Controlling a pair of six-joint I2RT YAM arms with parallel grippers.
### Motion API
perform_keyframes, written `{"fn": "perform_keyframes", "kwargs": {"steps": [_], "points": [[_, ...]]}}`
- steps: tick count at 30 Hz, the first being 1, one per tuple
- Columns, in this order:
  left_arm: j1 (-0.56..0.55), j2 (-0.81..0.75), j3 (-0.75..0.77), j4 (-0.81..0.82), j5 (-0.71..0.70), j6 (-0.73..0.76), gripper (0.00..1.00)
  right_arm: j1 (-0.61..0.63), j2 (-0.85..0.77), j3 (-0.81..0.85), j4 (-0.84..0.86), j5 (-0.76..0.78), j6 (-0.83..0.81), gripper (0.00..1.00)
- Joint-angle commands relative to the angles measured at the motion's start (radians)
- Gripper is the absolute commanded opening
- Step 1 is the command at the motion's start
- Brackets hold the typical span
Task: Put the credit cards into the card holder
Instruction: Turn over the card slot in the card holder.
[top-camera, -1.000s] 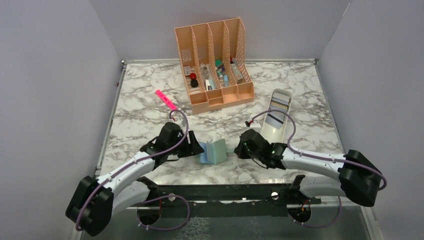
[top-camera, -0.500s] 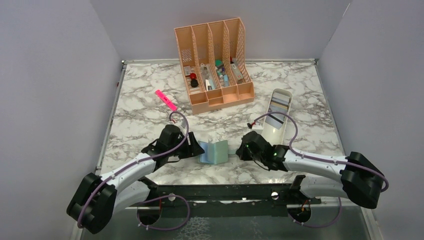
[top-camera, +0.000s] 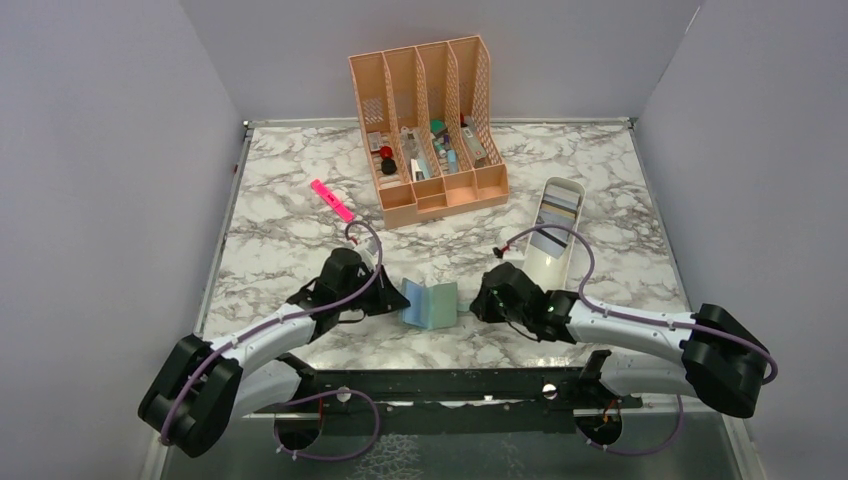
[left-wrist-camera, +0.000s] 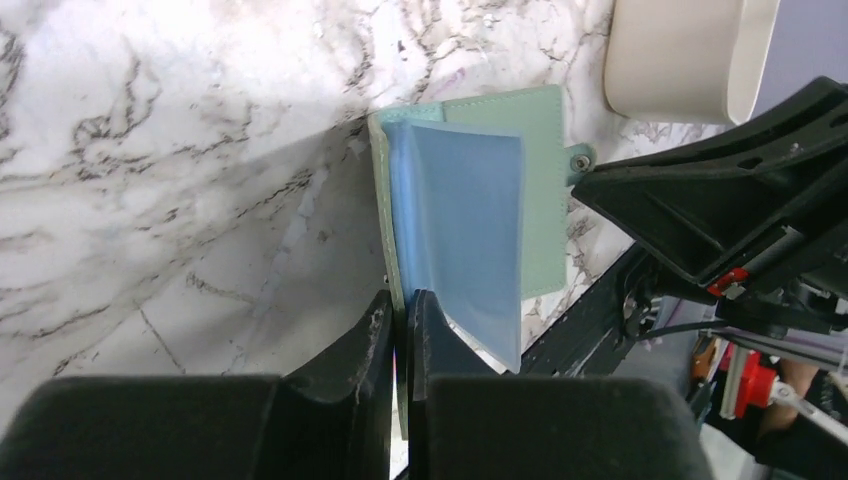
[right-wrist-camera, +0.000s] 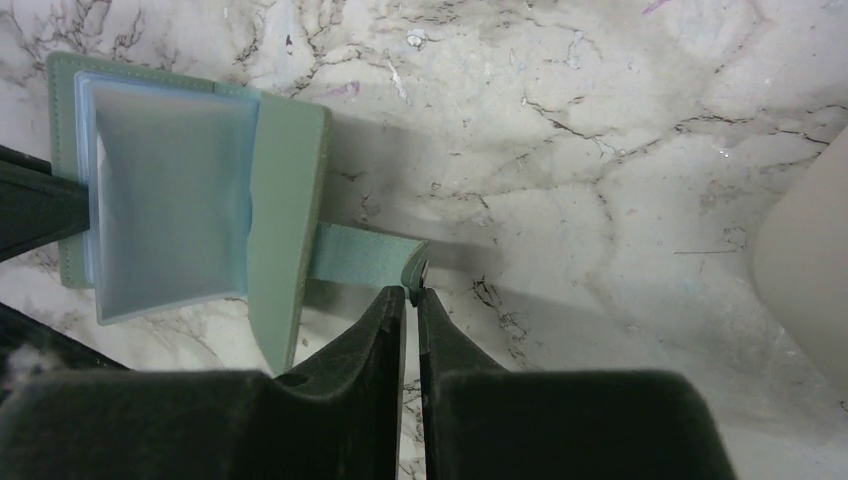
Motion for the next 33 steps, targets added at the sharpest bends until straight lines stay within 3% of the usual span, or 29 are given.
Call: {"fn": "perform_keyframes", "kwargs": {"steps": [1, 4, 7, 10, 18, 33], "points": [[-0.003, -0.034, 0.057, -0.002, 0.058, 0.006, 0.0, -0.007, -0.011, 0.059, -0.019, -0.074, -0.026, 0.21], [-0.005, -0.062, 0.106, -0.097, 0.032, 0.021, 0.0, -0.007, -0.017, 0.121, -0.039, -0.157, -0.056, 0.32], [-0.022, -0.082, 0.17, -0.23, -0.06, 0.056, 0.0, -0.006, -0.026, 0.159, -0.006, -0.236, -0.071, 0.36], [-0.05, -0.076, 0.217, -0.313, -0.152, 0.082, 0.0, -0.006, -0.018, 0.176, 0.052, -0.28, -0.069, 0.37], [-0.135, 0.015, 0.258, -0.335, -0.225, 0.069, 0.0, -0.005, 0.122, 0.246, 0.173, -0.407, -0.042, 0.33], [-0.11, 0.021, 0.168, -0.255, -0.157, -0.011, 0.0, -0.006, 0.355, 0.211, 0.106, -0.207, -0.044, 0.26]]}}
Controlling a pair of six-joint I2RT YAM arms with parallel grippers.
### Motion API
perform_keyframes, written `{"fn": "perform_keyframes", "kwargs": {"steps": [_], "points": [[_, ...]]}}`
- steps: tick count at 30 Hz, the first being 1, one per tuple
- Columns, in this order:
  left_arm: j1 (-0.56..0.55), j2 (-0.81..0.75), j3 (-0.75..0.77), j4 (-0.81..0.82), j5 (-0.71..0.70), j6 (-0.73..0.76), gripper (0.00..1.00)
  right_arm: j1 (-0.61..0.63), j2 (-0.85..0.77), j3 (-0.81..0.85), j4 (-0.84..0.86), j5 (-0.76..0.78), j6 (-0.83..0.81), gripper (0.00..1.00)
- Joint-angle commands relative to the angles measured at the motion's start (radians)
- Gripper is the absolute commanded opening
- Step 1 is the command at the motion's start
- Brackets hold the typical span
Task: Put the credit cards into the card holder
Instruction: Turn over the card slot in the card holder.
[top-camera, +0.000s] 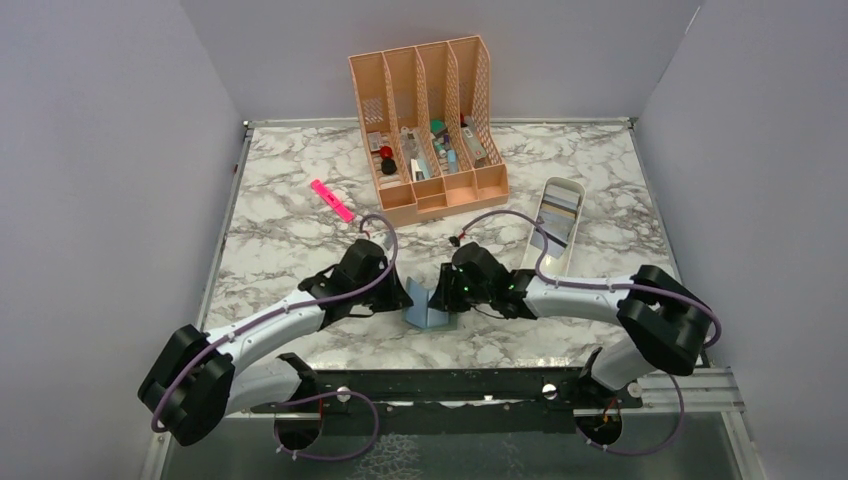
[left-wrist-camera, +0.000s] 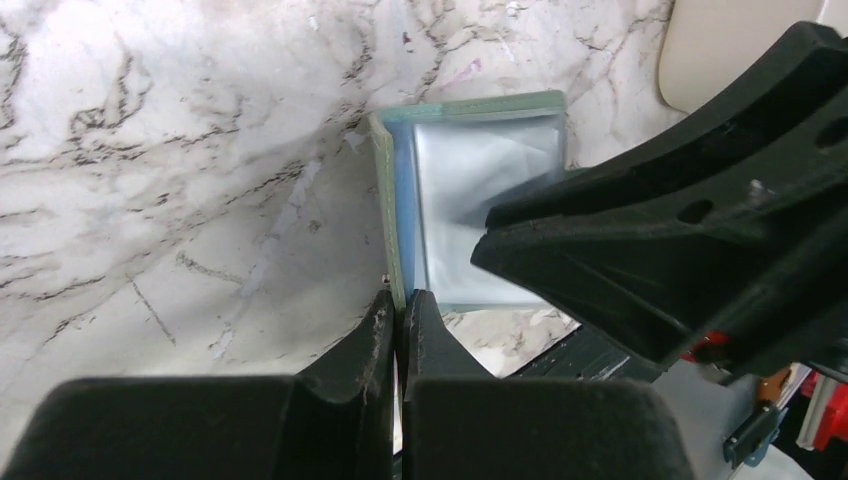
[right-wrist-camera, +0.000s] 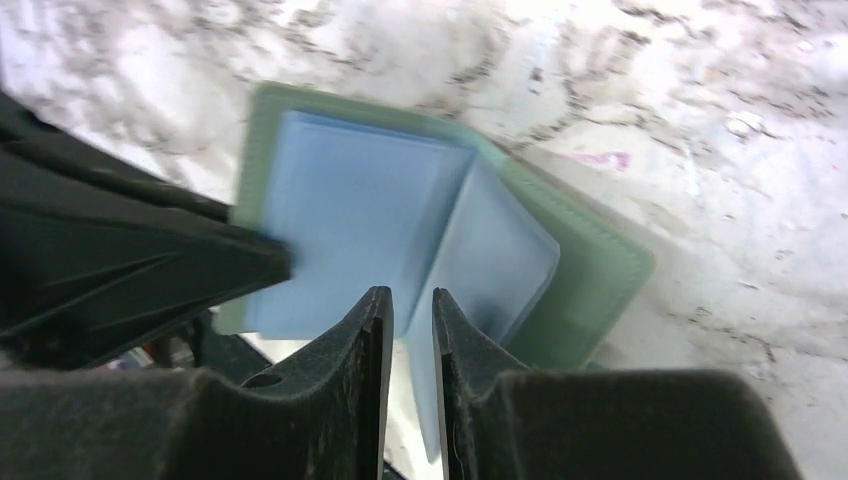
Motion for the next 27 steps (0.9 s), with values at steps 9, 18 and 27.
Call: {"fn": "perform_keyframes", "kwargs": {"steps": [9, 18, 27], "points": [[0.08, -0.028, -0.085, 0.079, 0.081, -0.001, 0.2, -0.001, 0.053, -0.068, -0.091, 0.167, -0.012, 0.23], [0.08, -0.047, -0.083, 0.111, 0.14, 0.009, 0.01, -0.001, -0.005, -0.006, -0.114, 0.147, -0.125, 0.3], [0.081, -0.07, -0.057, 0.061, 0.134, 0.043, 0.01, -0.001, -0.153, -0.022, -0.059, 0.249, -0.235, 0.37]]}}
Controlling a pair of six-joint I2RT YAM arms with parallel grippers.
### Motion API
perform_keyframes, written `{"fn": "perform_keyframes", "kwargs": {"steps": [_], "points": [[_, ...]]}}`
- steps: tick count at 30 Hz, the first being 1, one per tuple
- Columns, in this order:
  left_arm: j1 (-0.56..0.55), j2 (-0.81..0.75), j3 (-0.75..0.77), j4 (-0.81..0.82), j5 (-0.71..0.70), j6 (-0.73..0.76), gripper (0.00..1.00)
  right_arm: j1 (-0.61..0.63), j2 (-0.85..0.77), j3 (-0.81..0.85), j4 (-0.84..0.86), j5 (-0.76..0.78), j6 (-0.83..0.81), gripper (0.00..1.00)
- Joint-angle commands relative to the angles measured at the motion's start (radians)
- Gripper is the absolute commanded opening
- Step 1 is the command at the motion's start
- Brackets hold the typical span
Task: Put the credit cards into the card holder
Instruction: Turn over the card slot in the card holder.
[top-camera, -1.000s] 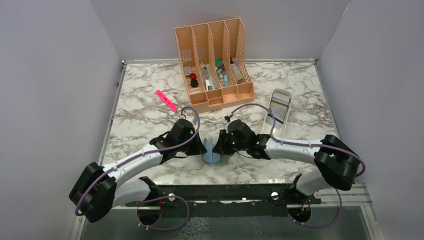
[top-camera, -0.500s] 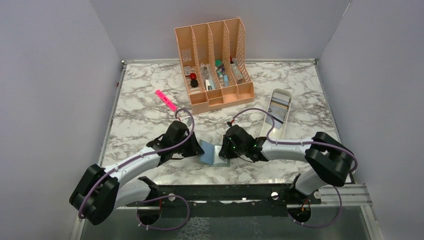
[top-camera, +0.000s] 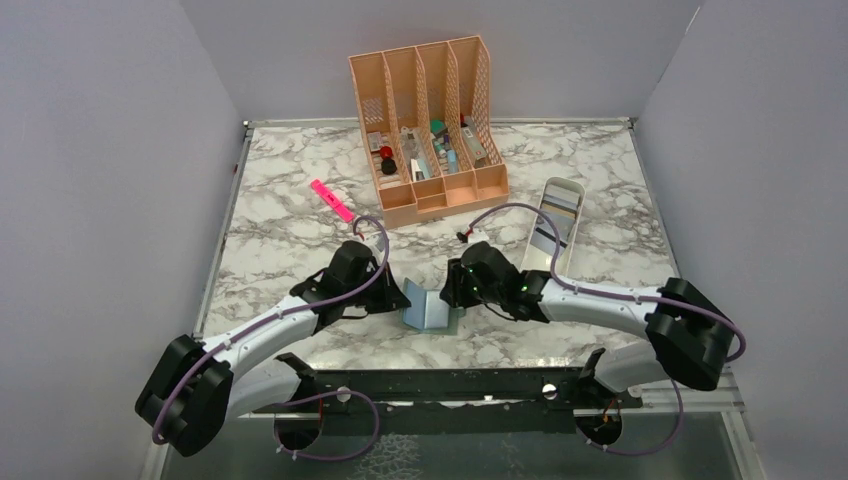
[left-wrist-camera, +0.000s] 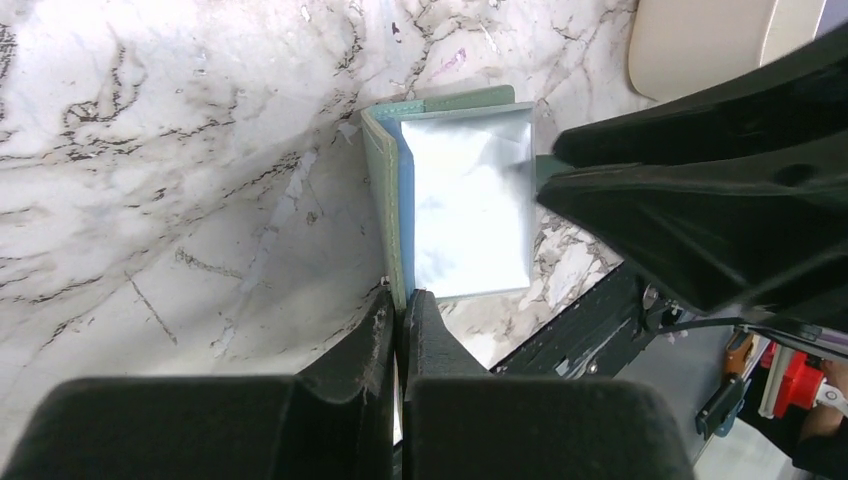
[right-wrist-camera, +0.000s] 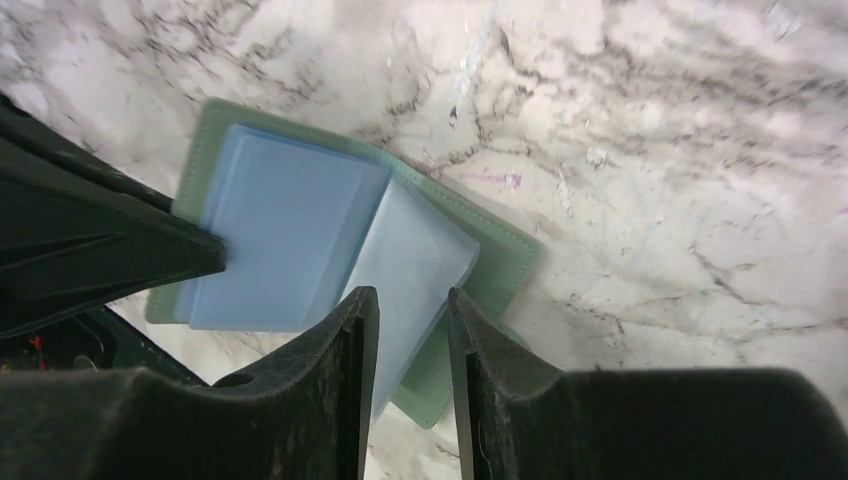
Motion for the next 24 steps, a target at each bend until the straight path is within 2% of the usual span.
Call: {"fn": "perform_keyframes", "kwargs": {"steps": [1, 3, 10, 16, 21, 24], "points": [[0.005, -0.028, 0.027, -0.029, 0.007, 0.033, 0.02, -0.001, -0.121, -0.009, 0.052, 0.114, -0.126, 0.37], [0.005, -0.033, 0.033, -0.045, 0.0, 0.043, 0.02, -0.003, -0.155, -0.009, 0.068, 0.151, -0.193, 0.37], [0.005, -0.042, 0.075, -0.106, -0.008, 0.077, 0.03, -0.058, -0.181, 0.091, -0.052, 0.278, -0.422, 0.37], [0.005, -0.059, 0.101, -0.15, -0.007, 0.105, 0.03, -0.251, -0.212, 0.147, -0.111, 0.216, -0.542, 0.39], [0.005, -0.069, 0.121, -0.177, 0.013, 0.118, 0.03, -0.4, -0.192, 0.218, -0.173, 0.169, -0.653, 0.48], [0.005, -0.067, 0.139, -0.191, 0.026, 0.129, 0.03, -0.511, -0.149, 0.267, -0.229, 0.08, -0.707, 0.53]]}}
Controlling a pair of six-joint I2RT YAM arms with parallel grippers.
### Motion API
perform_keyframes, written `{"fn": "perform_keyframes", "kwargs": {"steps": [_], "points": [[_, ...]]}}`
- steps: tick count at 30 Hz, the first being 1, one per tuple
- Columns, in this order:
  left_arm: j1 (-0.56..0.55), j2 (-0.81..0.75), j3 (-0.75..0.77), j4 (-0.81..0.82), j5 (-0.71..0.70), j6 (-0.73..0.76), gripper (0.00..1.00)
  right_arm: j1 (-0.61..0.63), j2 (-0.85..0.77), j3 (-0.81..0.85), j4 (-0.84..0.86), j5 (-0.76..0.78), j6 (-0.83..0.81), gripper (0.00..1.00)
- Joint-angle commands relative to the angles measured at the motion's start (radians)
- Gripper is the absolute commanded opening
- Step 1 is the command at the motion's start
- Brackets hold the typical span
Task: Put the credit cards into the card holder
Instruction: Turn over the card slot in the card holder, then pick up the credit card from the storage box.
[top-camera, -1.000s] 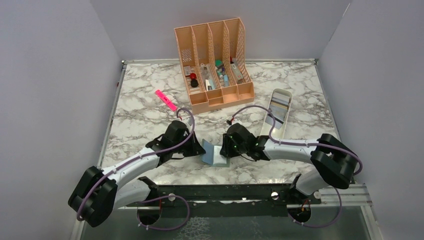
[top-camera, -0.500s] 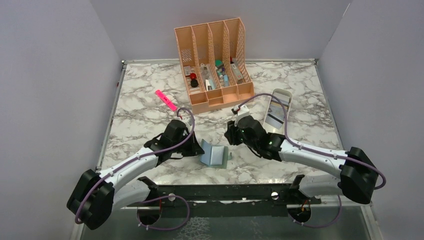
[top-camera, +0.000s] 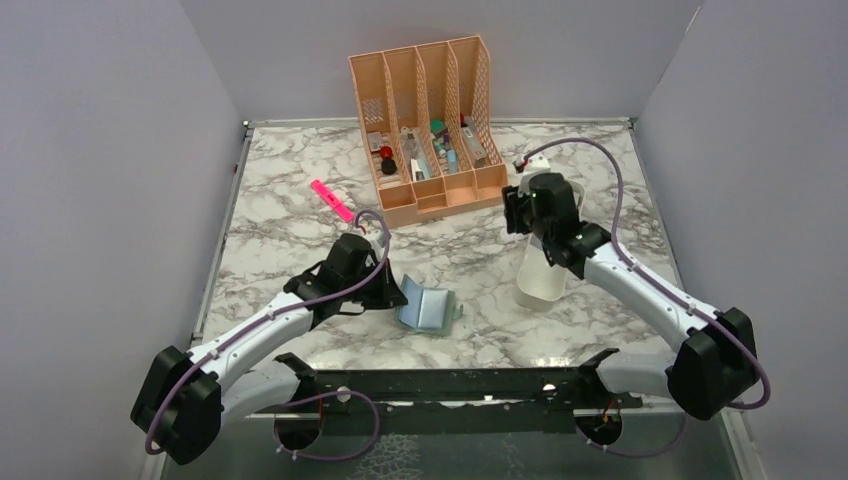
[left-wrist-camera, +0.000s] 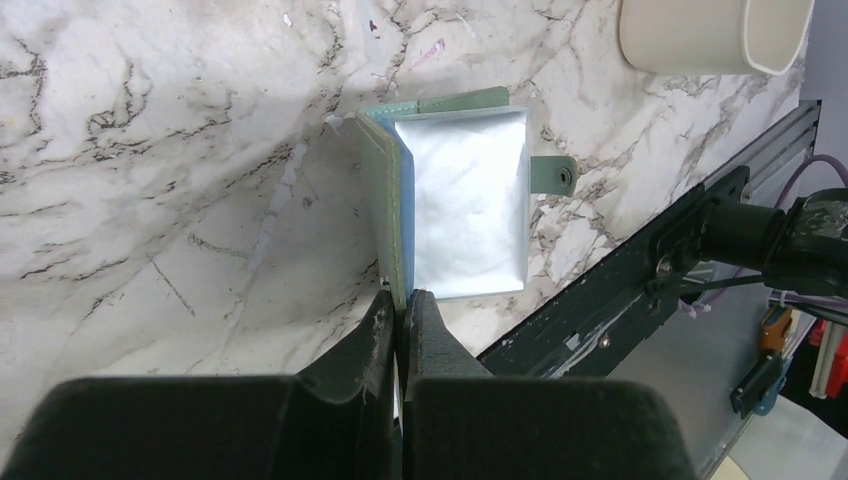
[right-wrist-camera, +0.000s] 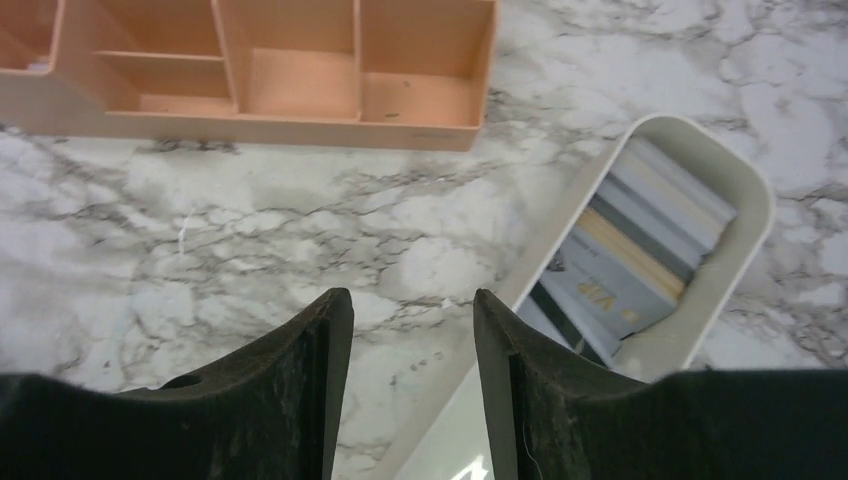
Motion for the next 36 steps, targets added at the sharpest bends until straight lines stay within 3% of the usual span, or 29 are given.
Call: {"fn": "perform_keyframes", "kwargs": {"steps": [1, 10, 15, 19, 28, 36], "points": [[0.005, -0.018, 0.054, -0.023, 0.028, 0.037, 0.03, -0.13, 0.05, 0.081, -0.102, -0.128, -0.143, 0.55], [0.005, -0.035, 0.065, -0.049, 0.052, 0.056, 0.03, -0.277, 0.212, 0.171, -0.22, -0.128, -0.395, 0.68], [0.004, -0.036, 0.065, -0.049, 0.057, 0.059, 0.04, -0.335, 0.255, 0.183, -0.228, -0.209, -0.53, 0.71], [0.005, -0.032, 0.068, -0.049, 0.056, 0.063, 0.03, -0.36, 0.271, 0.167, -0.211, -0.292, -0.629, 0.82], [0.005, -0.015, 0.068, -0.048, 0.054, 0.064, 0.04, -0.39, 0.335, 0.127, -0.075, -0.251, -0.816, 0.79], [0.005, -0.006, 0.071, -0.047, 0.055, 0.067, 0.04, -0.403, 0.454, 0.141, -0.013, -0.203, -0.869, 0.73]]}}
